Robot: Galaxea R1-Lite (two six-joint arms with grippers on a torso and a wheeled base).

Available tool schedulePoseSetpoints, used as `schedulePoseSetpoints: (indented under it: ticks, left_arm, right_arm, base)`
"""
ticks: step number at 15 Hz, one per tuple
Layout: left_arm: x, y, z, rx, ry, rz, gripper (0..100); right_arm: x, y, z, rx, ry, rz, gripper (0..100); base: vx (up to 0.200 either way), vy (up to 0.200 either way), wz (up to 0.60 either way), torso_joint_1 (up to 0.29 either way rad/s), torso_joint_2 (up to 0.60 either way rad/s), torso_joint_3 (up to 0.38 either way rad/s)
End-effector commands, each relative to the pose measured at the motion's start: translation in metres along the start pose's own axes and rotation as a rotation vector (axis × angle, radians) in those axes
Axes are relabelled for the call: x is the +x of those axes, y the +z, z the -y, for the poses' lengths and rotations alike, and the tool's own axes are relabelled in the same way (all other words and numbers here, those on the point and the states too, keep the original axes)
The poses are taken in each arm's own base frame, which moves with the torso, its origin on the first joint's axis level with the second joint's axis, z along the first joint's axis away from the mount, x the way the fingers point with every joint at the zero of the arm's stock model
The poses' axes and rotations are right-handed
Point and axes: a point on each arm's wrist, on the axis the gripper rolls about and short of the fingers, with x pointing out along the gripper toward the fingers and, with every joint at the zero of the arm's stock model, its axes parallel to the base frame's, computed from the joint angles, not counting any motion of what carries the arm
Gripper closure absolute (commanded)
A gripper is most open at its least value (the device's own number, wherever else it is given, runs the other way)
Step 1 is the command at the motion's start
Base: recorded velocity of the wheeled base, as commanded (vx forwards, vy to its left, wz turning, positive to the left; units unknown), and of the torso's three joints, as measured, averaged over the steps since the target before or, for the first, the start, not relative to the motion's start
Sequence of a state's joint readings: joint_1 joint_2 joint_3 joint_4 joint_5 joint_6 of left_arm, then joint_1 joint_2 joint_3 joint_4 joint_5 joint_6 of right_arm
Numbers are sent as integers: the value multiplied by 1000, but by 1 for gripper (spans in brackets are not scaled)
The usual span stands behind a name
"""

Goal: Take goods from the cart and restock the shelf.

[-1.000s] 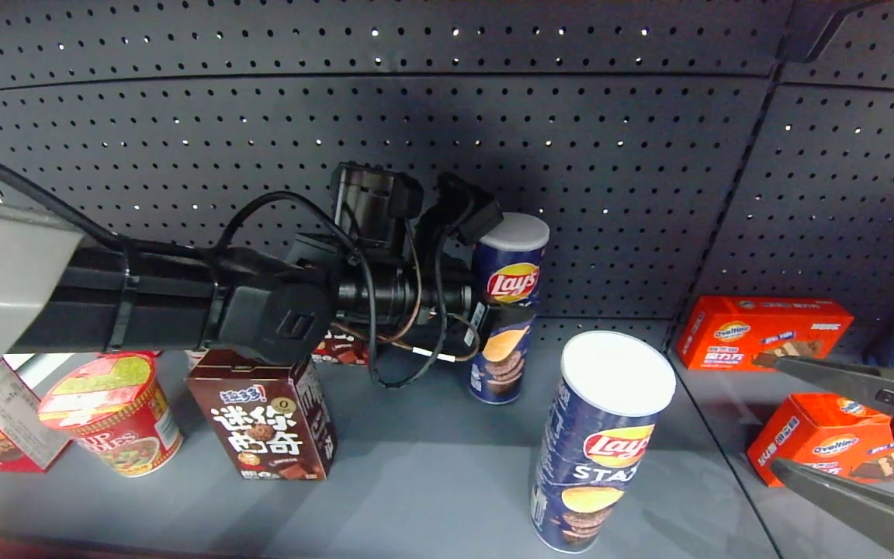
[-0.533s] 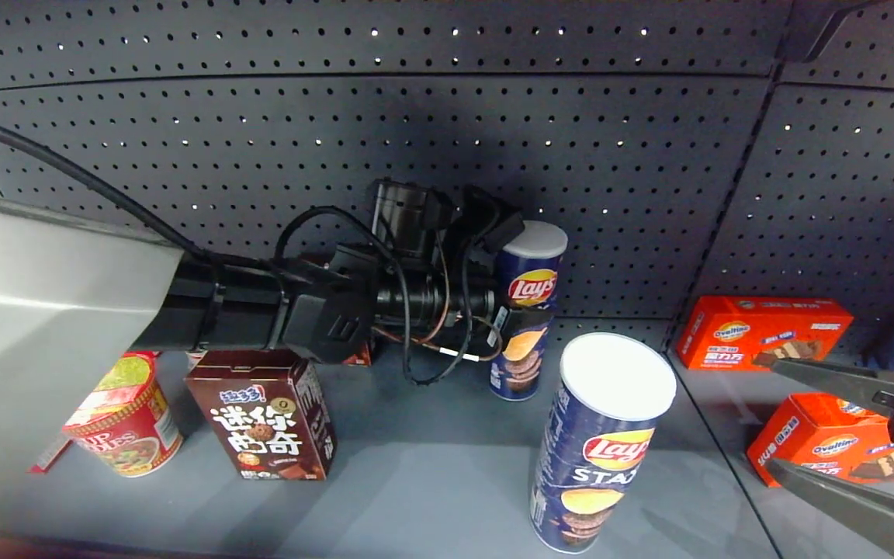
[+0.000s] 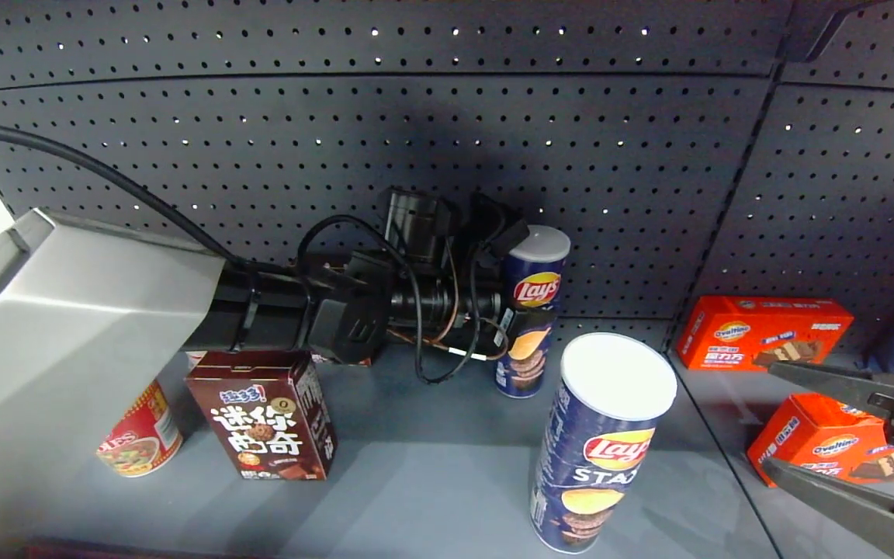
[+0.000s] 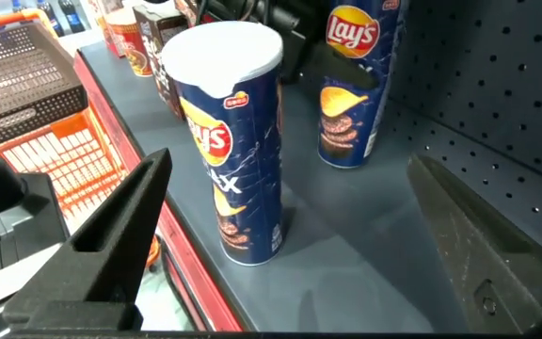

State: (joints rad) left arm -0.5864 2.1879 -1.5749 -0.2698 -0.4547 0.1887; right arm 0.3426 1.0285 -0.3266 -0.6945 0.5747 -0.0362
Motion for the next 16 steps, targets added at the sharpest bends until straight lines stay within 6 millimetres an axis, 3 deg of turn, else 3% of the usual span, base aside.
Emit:
schedulePoseSetpoints:
  ticks: [1, 5, 6, 11, 16]
  left_arm:
    - [6, -5, -2, 2, 3, 5, 100]
    - [10, -8, -2, 8, 4, 14, 100]
    - [10, -7, -2, 9, 6, 18, 0]
    - [6, -4, 1, 9, 4, 16, 0]
    - [-32, -1, 11, 4, 20, 13, 0]
  right_arm:
    - [1, -1, 0, 3, 3, -5, 0]
    - [1, -1, 0, 3, 3, -5, 0]
    - [1, -2, 0, 4, 3, -7, 0]
    - [0, -7, -1, 15, 6, -23, 0]
    - [2, -16, 0, 39, 13, -60, 0]
  base:
    - [0, 0, 0, 0, 0, 0]
    - [0, 0, 0, 0, 0, 0]
    - [0, 0, 0, 0, 0, 0]
    - [0, 0, 0, 0, 0, 0]
    - [0, 0, 0, 0, 0, 0]
